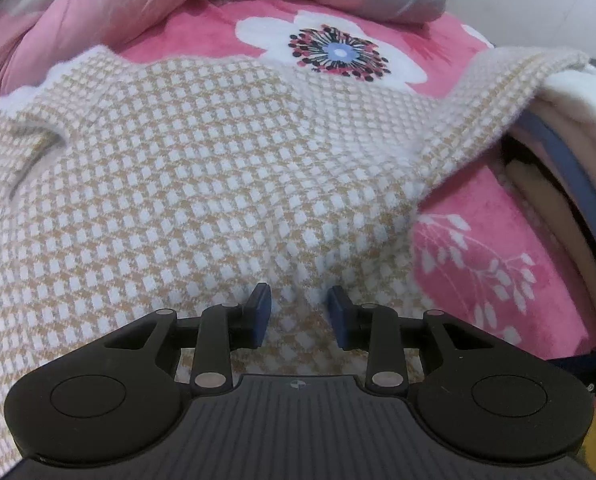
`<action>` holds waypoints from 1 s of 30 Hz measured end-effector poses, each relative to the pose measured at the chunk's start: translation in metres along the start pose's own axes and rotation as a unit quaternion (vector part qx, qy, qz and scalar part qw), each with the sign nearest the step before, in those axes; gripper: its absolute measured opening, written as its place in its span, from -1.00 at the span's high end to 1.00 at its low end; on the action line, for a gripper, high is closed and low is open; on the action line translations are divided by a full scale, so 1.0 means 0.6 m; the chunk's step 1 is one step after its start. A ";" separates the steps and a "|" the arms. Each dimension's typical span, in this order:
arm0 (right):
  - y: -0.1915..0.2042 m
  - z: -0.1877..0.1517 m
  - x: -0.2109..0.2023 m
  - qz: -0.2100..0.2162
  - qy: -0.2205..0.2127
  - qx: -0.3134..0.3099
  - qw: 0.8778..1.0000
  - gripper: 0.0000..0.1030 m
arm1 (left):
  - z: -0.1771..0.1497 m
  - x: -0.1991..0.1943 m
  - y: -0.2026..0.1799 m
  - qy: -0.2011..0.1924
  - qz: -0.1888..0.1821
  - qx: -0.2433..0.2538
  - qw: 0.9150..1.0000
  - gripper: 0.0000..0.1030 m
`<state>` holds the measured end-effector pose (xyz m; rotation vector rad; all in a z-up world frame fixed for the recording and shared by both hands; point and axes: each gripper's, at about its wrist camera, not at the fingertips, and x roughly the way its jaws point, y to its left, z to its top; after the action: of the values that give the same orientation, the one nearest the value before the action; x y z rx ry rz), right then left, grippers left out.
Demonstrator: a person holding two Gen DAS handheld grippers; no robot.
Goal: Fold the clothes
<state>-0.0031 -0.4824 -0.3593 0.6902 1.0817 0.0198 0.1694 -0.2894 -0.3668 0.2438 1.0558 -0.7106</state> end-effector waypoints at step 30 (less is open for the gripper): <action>-0.036 -0.161 -0.065 -0.036 0.016 0.058 0.998 0.90 | 0.029 -0.015 -0.052 -0.078 0.027 0.024 0.996 0.11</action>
<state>-0.1073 -0.4637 -0.3667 0.7571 1.1444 -0.0955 0.1591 -0.3180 -0.3460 0.2527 0.8808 -0.6963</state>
